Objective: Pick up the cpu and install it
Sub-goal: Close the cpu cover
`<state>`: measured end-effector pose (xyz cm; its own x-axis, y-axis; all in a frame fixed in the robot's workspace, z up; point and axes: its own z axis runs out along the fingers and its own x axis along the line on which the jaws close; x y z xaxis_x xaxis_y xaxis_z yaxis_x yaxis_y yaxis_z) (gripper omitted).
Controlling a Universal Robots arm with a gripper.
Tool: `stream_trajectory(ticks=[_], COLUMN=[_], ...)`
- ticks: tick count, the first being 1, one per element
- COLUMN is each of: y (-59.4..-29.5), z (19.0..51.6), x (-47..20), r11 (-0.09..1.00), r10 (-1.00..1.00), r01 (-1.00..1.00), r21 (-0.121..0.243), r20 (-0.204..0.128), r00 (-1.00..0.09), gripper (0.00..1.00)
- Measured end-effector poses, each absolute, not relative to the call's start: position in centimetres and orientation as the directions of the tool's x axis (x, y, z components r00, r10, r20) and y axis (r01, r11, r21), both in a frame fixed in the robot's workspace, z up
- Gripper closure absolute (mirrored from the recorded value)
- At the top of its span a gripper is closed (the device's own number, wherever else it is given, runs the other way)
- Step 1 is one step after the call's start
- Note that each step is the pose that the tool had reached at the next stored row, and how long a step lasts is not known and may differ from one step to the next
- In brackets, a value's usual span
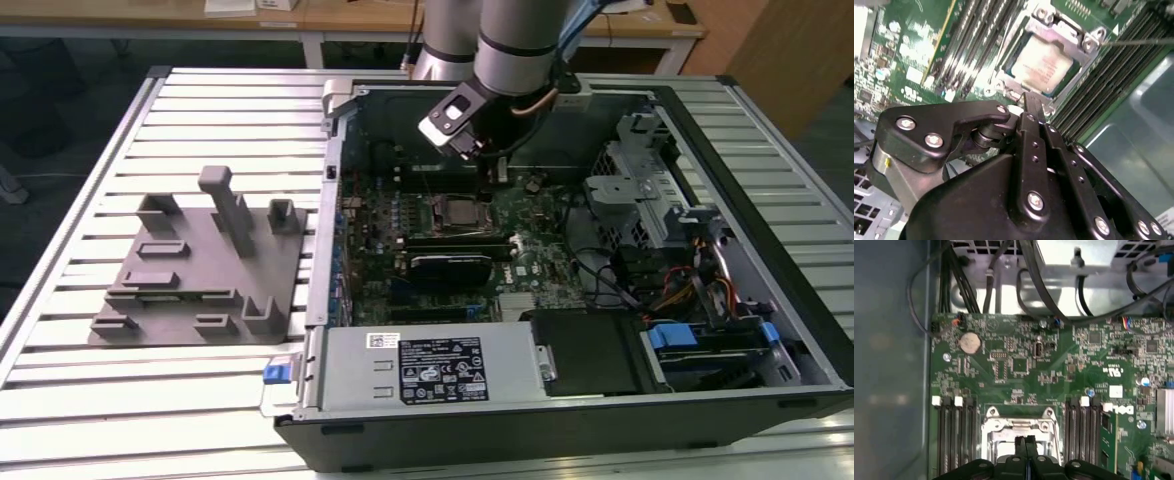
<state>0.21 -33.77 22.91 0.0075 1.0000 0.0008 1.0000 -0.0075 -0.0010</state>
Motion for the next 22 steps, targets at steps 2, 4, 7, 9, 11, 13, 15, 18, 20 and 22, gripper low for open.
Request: stream_trajectory(ticks=[2, 4, 7, 9, 11, 13, 15, 18, 20, 22], y=[-34.0, -34.2, -34.3, -34.3, -34.3, -34.3, -34.3, -34.3, -34.3, -34.3], z=[22.8, 22.8, 22.7, 22.6, 22.6, 22.6, 22.6, 22.6, 22.6, 22.6], x=[-0.2, -0.5, -1.1, -1.5, -1.6, -1.6, -1.6, -1.6, -1.6, -1.6], r11=[-0.007, -0.007, -0.007, -0.007, -0.007, -0.007, -0.007, 0.000, 0.027, 0.059], r10=[1.000, 1.000, 1.000, 1.000, 1.000, 1.000, 1.000, 1.000, 1.000, 0.998], r01=[1.000, 1.000, 1.000, 1.000, 1.000, 1.000, 1.000, 1.000, 1.000, 0.998], r21=[-0.001, -0.001, -0.001, -0.001, -0.001, -0.001, -0.001, -0.001, -0.001, -0.001], r20=[0.001, 0.001, 0.001, 0.001, 0.001, 0.001, 0.001, 0.001, 0.000, 0.000], r00=[0.007, 0.007, 0.007, 0.007, 0.007, 0.007, 0.007, 0.000, -0.027, -0.059], gripper=[0.89, 0.89, 0.89, 0.89, 0.89, 0.89, 0.89, 0.89, 0.89, 0.89])
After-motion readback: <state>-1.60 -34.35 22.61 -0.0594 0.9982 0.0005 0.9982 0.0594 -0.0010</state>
